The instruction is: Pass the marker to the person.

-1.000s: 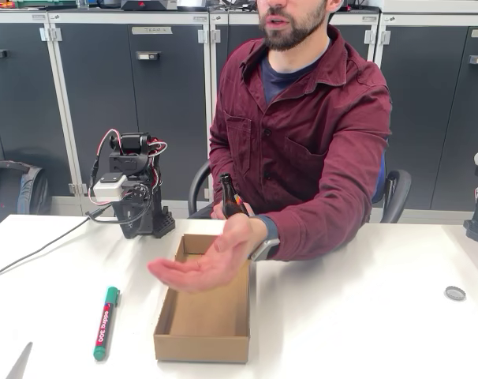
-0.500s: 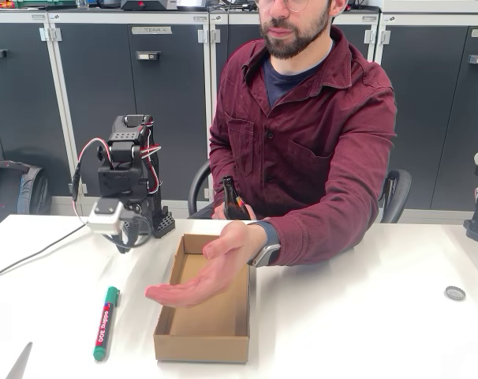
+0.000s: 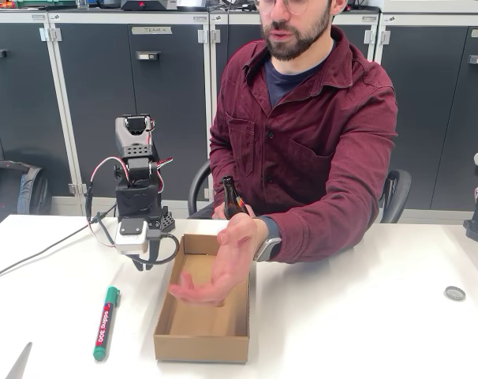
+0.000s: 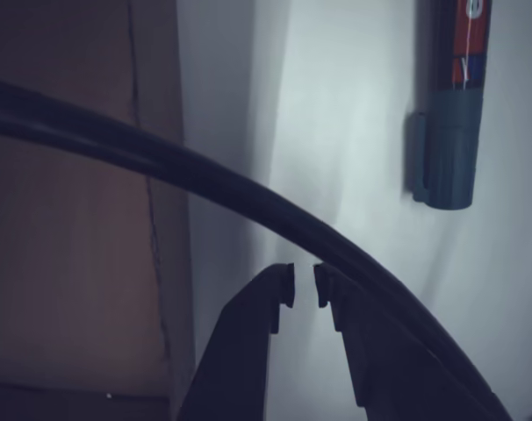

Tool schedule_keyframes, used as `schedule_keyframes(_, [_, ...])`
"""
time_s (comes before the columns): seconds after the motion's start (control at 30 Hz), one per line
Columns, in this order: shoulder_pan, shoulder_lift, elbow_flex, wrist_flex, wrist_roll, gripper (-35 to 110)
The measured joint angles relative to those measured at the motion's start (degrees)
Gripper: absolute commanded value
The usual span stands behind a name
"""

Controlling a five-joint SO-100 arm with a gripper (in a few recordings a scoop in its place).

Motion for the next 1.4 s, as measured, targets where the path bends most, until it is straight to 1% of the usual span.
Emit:
schedule_keyframes(0.17, [-1.6,0.0,0.2,-0.5,7.0,11])
schedule_keyframes(0.3, [-1.7,0.6,0.2,1.4,9.6,14])
schedule_keyframes(0.47, [-0.9,1.3,-0.3,6.2,4.7,21])
schedule_keyframes(0.63, [1.1,-4.0,-8.5,10.9,-0.5,21])
schedule_keyframes(0.77, [-0.8,-8.3,-11.5,10.9,-0.7,22])
schedule_keyframes(1.1, [-11.6,-11.8,-12.1,9.6,3.8,21])
schedule_keyframes(1.27, [-12.9,-12.0,-12.2,9.5,5.4,22])
schedule_keyframes(1.4, [-8.3,-12.3,-14.1,9.8,1.8,22])
